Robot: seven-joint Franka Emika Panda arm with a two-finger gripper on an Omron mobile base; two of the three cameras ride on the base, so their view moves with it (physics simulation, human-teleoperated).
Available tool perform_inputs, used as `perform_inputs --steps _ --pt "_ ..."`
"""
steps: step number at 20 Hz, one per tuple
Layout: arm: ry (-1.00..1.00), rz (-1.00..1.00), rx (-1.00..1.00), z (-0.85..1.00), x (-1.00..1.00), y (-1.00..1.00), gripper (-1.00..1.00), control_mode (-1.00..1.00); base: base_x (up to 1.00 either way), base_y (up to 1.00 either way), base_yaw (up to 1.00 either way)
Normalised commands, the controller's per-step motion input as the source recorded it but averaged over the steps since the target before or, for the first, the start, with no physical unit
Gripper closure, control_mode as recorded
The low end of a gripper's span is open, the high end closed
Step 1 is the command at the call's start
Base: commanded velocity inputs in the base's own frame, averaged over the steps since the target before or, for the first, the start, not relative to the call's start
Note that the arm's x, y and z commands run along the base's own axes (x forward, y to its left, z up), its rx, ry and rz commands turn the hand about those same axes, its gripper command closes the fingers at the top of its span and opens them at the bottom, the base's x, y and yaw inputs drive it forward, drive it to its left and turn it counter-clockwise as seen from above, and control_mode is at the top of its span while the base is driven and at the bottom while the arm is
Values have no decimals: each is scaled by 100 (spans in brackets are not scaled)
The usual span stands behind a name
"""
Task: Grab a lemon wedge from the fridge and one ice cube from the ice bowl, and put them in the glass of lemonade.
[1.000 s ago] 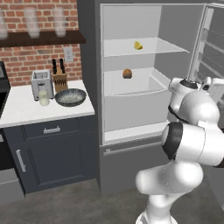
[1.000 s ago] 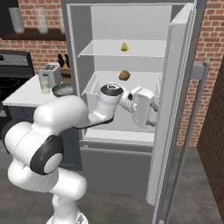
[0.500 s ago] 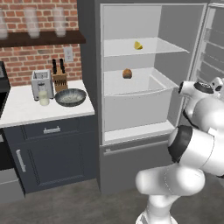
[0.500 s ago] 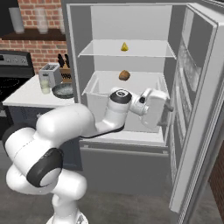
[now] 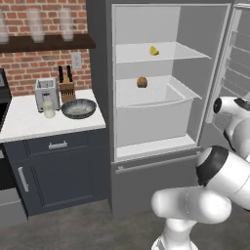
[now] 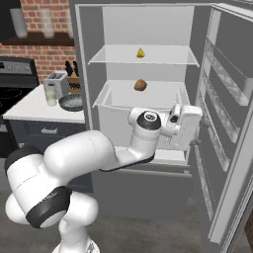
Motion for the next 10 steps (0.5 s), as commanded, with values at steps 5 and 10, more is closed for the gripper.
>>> perform_inputs --steps 5,10 --pt "0 16 0 22 -2 -19 -100 -100 0 0 0" --pt "6 3 -4 0 19 -36 -100 -100 0 0 0"
